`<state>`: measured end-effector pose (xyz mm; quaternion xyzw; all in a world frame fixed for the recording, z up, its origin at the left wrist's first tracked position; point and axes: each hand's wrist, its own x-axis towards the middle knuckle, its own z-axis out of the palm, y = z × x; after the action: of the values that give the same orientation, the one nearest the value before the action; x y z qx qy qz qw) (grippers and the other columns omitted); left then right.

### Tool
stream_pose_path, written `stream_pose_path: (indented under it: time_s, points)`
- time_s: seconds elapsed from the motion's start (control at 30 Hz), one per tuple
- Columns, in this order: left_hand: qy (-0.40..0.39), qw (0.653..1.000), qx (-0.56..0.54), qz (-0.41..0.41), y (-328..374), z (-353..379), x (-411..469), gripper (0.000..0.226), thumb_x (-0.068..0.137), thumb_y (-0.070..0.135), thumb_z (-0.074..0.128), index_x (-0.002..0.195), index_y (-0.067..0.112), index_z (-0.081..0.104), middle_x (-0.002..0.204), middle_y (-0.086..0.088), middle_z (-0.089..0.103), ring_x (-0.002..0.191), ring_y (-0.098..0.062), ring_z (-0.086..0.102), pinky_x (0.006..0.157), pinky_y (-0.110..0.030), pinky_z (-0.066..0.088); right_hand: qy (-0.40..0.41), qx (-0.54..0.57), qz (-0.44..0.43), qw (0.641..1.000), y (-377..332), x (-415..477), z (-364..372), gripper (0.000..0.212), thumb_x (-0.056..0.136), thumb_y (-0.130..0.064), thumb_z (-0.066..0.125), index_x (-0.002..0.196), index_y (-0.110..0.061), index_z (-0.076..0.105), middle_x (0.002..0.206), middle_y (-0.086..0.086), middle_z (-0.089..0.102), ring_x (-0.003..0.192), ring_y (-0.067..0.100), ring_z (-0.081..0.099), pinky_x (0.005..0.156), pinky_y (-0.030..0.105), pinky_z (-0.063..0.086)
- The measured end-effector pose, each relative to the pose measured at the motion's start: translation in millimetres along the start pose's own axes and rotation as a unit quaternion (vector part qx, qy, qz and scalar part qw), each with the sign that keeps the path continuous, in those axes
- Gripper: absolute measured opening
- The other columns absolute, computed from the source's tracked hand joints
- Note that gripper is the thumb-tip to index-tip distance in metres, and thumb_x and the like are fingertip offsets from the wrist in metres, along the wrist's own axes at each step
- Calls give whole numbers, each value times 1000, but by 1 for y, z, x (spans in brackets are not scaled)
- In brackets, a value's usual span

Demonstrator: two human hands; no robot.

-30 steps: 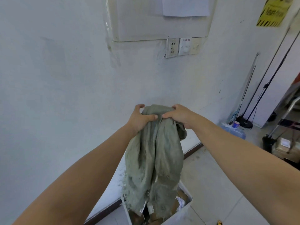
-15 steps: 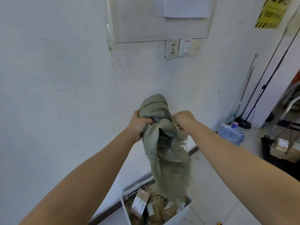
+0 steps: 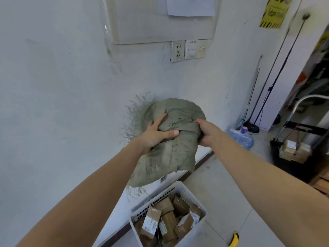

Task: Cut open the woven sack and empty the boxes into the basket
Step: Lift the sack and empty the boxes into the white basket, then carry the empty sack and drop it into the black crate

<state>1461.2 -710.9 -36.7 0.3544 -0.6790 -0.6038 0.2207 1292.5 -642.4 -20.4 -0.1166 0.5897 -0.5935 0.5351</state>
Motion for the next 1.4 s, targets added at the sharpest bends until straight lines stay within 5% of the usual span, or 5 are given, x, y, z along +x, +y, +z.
stream_pose_path:
  time_s: [0.17,0.33,0.63,0.9,1.4]
  points:
    - [-15,980,-197,-26,-6,-1,11,102,73,5,75,147,30,10,130,-5,47,105,-24,60,76,-38,54,-66,-55,40,995,15,-2,-5,39,97,-31,47,127,-7,54,110,15,64,93,28,64,75,39,54]
    - [3,996,-81,-45,-19,13,23,105,48,-2,86,138,17,34,123,-9,58,108,-28,59,86,-46,54,134,-240,-50,960,16,-6,-22,50,91,-32,59,130,-2,49,116,13,55,106,29,56,95,42,46]
    - [-194,970,108,103,-4,116,30,100,63,-2,79,140,20,18,114,4,49,101,-12,56,81,-25,52,132,-80,21,988,16,-35,-77,22,82,-32,70,88,-14,59,85,5,63,73,20,61,63,34,51]
    - [-258,865,415,113,24,190,35,103,51,66,73,139,45,25,147,4,22,134,-29,28,111,-50,27,273,127,-15,953,11,-84,-197,16,93,-24,53,81,-12,56,92,8,63,70,24,58,66,40,51]
    - [-500,856,129,-14,96,513,-51,31,75,1,69,104,12,65,101,-12,70,88,-26,68,76,-34,54,303,26,-28,952,29,-292,-495,39,91,-44,50,114,-15,61,118,9,66,105,26,63,88,42,53]
